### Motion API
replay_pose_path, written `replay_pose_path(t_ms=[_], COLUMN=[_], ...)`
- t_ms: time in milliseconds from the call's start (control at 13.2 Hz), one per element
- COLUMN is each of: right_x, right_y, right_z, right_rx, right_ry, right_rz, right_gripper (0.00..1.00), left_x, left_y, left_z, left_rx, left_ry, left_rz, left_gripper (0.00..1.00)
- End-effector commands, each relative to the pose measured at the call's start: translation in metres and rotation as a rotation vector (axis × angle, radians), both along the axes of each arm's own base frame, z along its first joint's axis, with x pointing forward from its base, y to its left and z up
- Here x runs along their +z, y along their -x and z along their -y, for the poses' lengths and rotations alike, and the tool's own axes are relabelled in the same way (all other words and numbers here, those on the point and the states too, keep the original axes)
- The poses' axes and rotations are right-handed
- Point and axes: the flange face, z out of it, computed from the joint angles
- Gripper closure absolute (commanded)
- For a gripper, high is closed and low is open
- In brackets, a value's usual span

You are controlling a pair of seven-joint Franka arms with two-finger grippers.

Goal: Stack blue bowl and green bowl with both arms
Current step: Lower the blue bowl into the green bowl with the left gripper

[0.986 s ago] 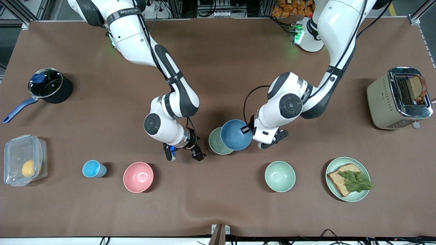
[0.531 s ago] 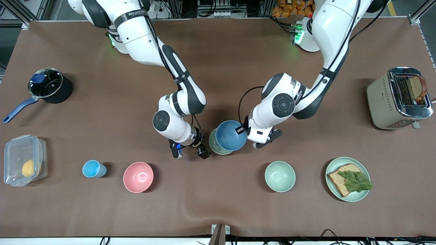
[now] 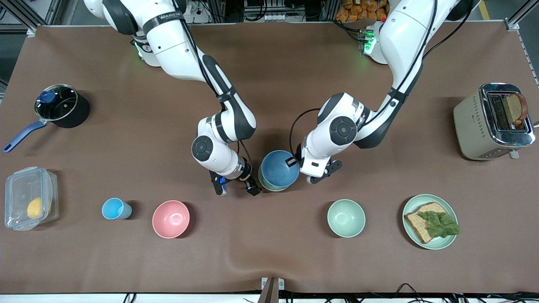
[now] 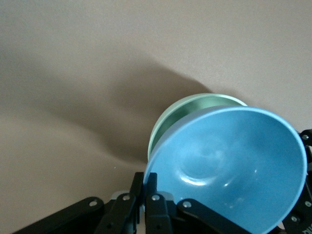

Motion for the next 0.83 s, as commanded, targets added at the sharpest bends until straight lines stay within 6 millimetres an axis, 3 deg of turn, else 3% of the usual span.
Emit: replay_pose_path(t_ms=[0,758], right_x=[-0.001,-0.002], right_y=[-0.003,-0.003], right_z=[-0.006,-0.005], right_rx=[-0.007,-0.008], right_ry=[0.012,0.014], right_rz=[0.01,0.009], right_gripper=[0.0,0.0], left_x=[-0.005,-0.032], left_y=[-0.002,0.001], left_z=[0.009,0.016], left_rx=[0.03,0.014], left_ry=[0.017,0.011], left_rz=[0.011,0.029], left_gripper=[1.0,1.0])
